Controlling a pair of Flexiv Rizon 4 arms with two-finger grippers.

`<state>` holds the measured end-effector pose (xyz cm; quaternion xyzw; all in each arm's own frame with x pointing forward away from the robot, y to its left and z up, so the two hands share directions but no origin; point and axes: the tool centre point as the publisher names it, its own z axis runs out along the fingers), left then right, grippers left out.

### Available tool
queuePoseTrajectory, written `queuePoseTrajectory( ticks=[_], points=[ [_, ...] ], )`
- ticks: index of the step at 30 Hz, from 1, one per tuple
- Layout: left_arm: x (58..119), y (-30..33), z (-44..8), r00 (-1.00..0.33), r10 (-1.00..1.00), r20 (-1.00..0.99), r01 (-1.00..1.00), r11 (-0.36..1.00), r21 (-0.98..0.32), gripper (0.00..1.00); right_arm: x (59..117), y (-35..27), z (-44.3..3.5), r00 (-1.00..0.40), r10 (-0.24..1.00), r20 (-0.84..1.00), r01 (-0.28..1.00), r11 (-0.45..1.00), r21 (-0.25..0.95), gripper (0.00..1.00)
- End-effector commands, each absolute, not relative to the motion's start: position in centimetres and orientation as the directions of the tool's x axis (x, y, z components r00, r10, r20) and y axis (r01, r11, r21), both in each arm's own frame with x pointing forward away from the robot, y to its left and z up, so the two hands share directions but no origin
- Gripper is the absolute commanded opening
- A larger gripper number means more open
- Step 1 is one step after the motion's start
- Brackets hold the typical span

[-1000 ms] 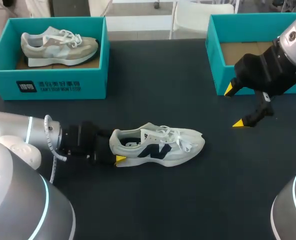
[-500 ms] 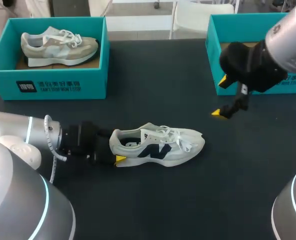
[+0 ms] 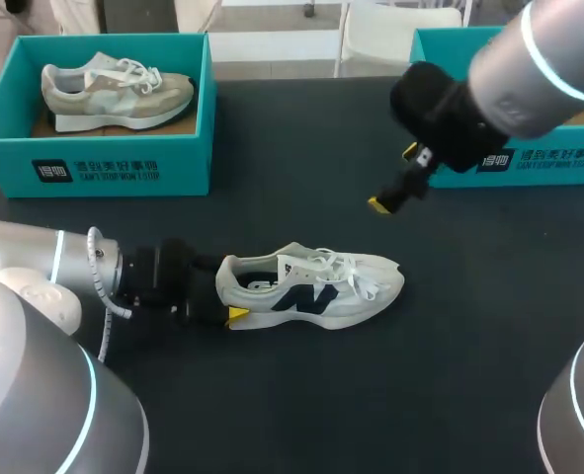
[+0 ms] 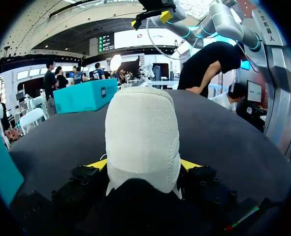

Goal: Take the shoe out of the shoebox, open the shoe tongue, remove and reinsert the insole, then place the shoe into the shoebox

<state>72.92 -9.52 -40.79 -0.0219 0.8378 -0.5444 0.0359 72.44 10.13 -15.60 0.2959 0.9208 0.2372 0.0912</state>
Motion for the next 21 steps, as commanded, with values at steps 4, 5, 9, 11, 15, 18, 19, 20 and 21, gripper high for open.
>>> queuePoseTrajectory(
  ticks=[4,5,9,11,15,18,19,20,21],
  points=[
    [72.7,-9.9,-41.2,-0.996,-0.077,-0.037,0.003,0.406,-0.914,0.00,73.2,13.7,-15.7,-0.701,0.713,-0.032,0.625,0.635,0.455,1.00],
    [72.7,-9.9,-41.2,-0.996,-0.077,-0.037,0.003,0.406,-0.914,0.00,73.2,13.7,-15.7,-0.701,0.713,-0.032,0.625,0.635,0.455,1.00],
    [72.7,-9.9,-41.2,-0.996,-0.077,-0.037,0.003,0.406,-0.914,0.00,73.2,13.7,-15.7,-0.701,0.713,-0.032,0.625,0.635,0.455,1.00],
    [72.7,-9.9,-41.2,-0.996,-0.077,-0.037,0.003,0.406,-0.914,0.00,73.2,13.7,-15.7,-0.701,0.713,-0.032,0.625,0.635,0.455,1.00],
    [72.7,-9.9,-41.2,-0.996,-0.077,-0.037,0.003,0.406,-0.914,0.00,73.2,13.7,-15.7,-0.701,0.713,-0.032,0.625,0.635,0.455,1.00],
    [72.7,-9.9,-41.2,-0.996,-0.077,-0.037,0.003,0.406,-0.914,0.00,73.8,14.2,-17.1,-0.649,0.761,0.003,0.656,0.558,0.508,1.00],
    [72.7,-9.9,-41.2,-0.996,-0.077,-0.037,0.003,0.406,-0.914,0.00,74.0,14.5,-17.6,-0.610,0.792,-0.015,0.685,0.537,0.493,1.00],
    [72.7,-9.9,-41.2,-0.996,-0.077,-0.037,0.003,0.406,-0.914,0.00,74.0,14.6,-18.3,-0.578,0.816,-0.026,0.709,0.518,0.478,1.00],
    [72.7,-9.9,-41.2,-0.996,-0.077,-0.037,0.003,0.406,-0.914,0.00,74.0,14.8,-18.9,-0.546,0.838,-0.027,0.724,0.487,0.488,1.00]
  ],
)
